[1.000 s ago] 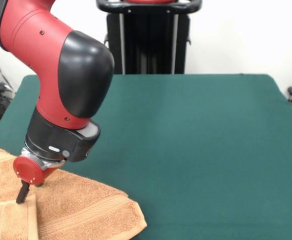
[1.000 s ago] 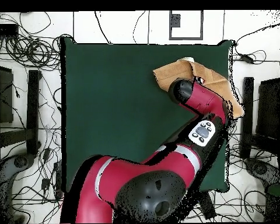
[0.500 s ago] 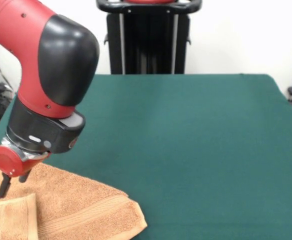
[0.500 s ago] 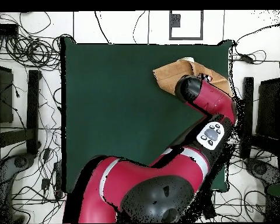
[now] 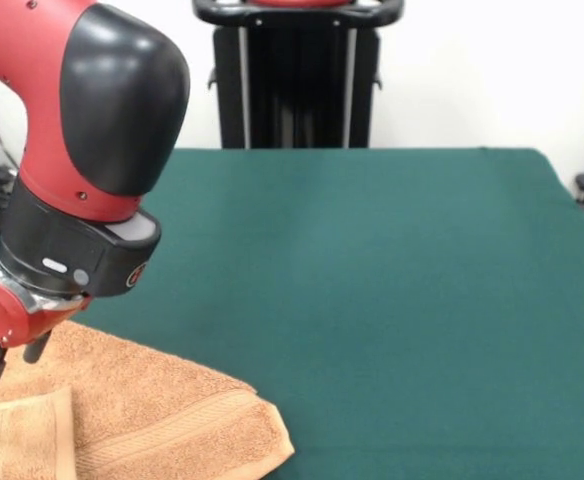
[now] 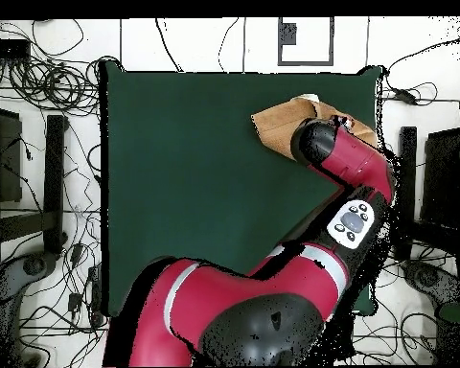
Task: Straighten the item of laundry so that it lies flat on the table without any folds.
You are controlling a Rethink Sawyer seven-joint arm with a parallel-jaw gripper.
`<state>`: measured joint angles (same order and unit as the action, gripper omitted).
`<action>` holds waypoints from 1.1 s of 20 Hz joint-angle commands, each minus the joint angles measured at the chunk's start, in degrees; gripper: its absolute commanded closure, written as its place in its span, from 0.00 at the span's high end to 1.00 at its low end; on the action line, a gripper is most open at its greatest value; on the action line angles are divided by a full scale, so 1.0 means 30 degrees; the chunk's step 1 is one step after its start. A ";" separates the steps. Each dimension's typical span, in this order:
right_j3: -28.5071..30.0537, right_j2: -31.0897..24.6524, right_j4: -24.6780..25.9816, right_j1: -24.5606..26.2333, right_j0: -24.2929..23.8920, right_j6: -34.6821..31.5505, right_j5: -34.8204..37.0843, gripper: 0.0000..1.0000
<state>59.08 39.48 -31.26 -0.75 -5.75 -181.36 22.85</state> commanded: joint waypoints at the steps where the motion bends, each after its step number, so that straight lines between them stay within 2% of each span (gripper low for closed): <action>1: -0.0890 -0.1231 -0.0803 0.1314 0.1007 -0.3286 0.2723 1.00; 6: -0.1513 -0.0772 -0.1174 0.1866 0.1321 -0.4199 0.3061 1.00; 22: -0.1275 -0.0896 -0.1586 0.1943 0.1430 -0.3905 0.2679 1.00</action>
<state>55.43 40.46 -33.35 1.09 -3.62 -181.36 23.85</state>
